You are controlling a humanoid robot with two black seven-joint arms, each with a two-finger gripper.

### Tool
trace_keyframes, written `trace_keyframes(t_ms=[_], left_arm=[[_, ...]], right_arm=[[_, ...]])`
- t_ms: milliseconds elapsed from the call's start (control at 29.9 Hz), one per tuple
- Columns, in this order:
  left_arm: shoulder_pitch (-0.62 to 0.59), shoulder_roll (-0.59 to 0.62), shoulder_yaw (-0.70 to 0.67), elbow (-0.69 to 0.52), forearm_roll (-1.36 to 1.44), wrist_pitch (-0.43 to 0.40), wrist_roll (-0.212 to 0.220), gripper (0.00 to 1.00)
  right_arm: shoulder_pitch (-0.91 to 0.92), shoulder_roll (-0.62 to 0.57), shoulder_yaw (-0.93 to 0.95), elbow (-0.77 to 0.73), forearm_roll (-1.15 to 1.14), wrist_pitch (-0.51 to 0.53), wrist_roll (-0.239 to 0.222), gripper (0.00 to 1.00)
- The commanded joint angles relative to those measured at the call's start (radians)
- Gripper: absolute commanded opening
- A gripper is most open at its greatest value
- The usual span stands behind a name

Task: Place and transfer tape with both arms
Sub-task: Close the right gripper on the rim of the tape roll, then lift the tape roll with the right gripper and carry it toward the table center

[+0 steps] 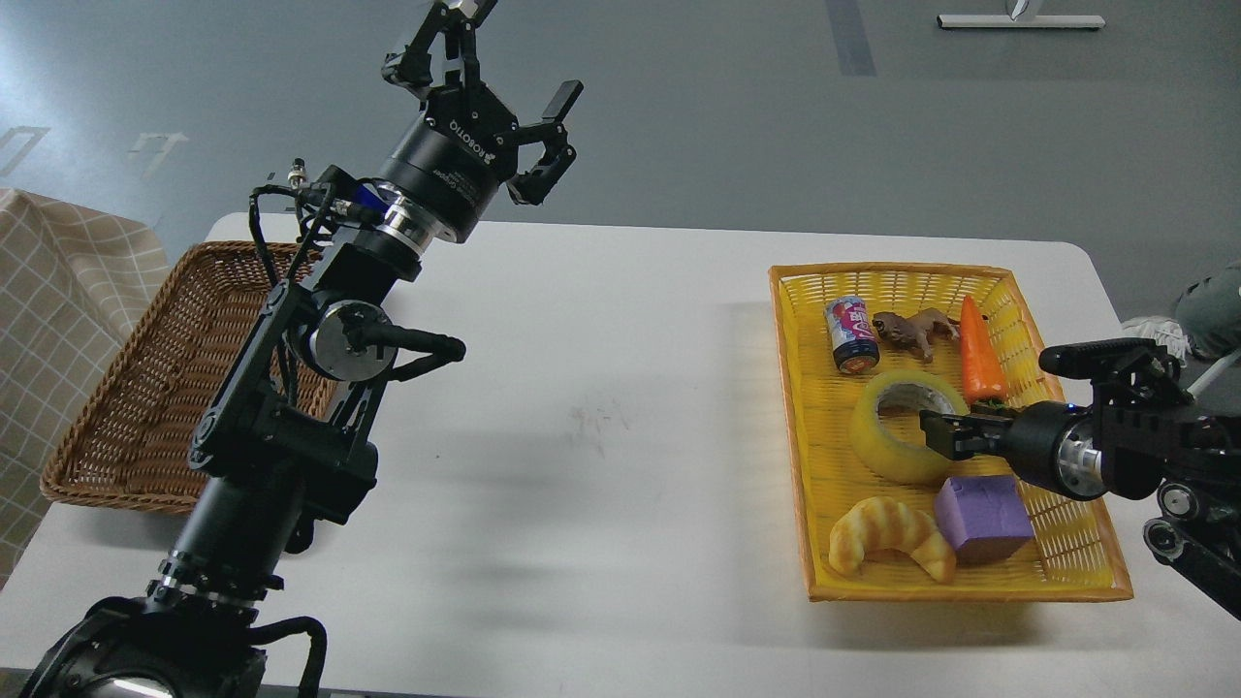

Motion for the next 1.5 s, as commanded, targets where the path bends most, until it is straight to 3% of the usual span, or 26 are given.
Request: trace_keyframes(t_ms=[0, 167, 635, 1103, 1371, 1471], left_arm=[[0.000, 0.000, 0.000, 0.000, 0.000, 0.000, -0.002, 0.98], [0.000, 0.000, 0.000, 0.026, 0.000, 0.000, -0.003, 0.98], [0.002, 0.000, 0.000, 0.029, 0.002, -0.012, -0.005, 0.98], [0.002, 0.000, 0.000, 0.029, 0.003, -0.014, -0.005, 0.98], [0.000, 0.000, 0.000, 0.028, 0.006, -0.014, -0.005, 0.98], [0.002, 0.000, 0.000, 0.028, 0.006, -0.014, -0.005, 0.98]], right_arm=[[0.000, 0.002, 0.000, -0.001, -0.001, 0.004, 0.000, 0.56], [-0.006, 0.002, 0.001, -0.003, -0.014, 0.004, -0.003, 0.40], [-0.010, 0.002, 0.007, 0.002, -0.003, 0.004, -0.021, 0.23], [0.016, -0.020, 0.073, 0.040, 0.057, 0.060, -0.021, 0.16], [0.190, -0.001, 0.086, 0.022, 0.075, 0.066, -0.023, 0.15], [0.257, 0.058, 0.080, -0.001, 0.075, 0.066, -0.026, 0.13]])
